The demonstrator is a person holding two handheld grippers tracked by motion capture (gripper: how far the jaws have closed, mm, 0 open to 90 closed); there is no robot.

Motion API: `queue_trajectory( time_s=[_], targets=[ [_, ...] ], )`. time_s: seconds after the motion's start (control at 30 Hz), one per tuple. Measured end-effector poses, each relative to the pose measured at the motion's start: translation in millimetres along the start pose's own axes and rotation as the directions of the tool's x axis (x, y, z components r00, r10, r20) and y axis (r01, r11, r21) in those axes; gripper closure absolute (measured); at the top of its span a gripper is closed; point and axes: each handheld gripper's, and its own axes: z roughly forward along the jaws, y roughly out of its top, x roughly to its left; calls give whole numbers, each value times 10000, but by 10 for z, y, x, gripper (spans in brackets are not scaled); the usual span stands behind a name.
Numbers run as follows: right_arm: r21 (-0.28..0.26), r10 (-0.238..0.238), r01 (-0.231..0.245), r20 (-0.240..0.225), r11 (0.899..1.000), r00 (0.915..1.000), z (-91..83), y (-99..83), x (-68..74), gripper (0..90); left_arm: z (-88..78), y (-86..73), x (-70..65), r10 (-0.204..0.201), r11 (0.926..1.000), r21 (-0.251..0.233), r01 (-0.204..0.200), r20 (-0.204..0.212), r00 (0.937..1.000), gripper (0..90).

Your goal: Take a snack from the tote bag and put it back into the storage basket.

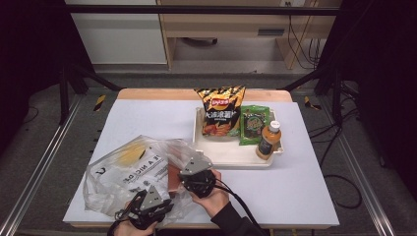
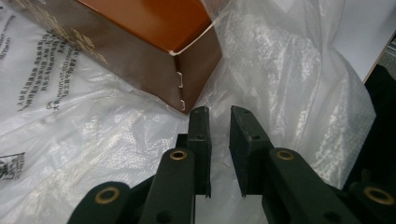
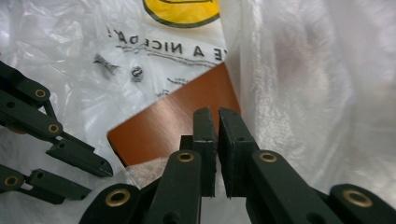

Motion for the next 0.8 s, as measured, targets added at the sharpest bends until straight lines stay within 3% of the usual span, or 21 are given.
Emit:
queue_trajectory(
  time_s=[0.07, 0.23, 0.47, 0.63, 0.8],
  targets=[
    [-32, 80, -80, 85, 10000, 9999, -29, -31, -26, 859, -4, -1, 21, -169, 9998, -74, 170, 109, 9998, 775],
    [644, 51, -81, 465, 9979, 9989, 7, -172, -84, 855, -105, 20, 88, -577, 9964, -598, 596, 324, 9978, 769],
    [1068, 252, -335, 783, 9937, 9966, 90, -282, -171, 849, -450, 150, 150, -991, 9721, -2104, 1039, 333, 9945, 759],
    [294, 563, -582, 608, 9979, 9966, -51, -173, -135, 775, -709, 262, 230, -1127, 9534, -2832, 1044, -132, 9935, 758],
    [-507, 630, -617, 245, 9968, 9977, -148, 29, 21, 619, -939, 396, 373, -1398, 9300, -3508, 1095, -623, 9882, 755]
  ],
)
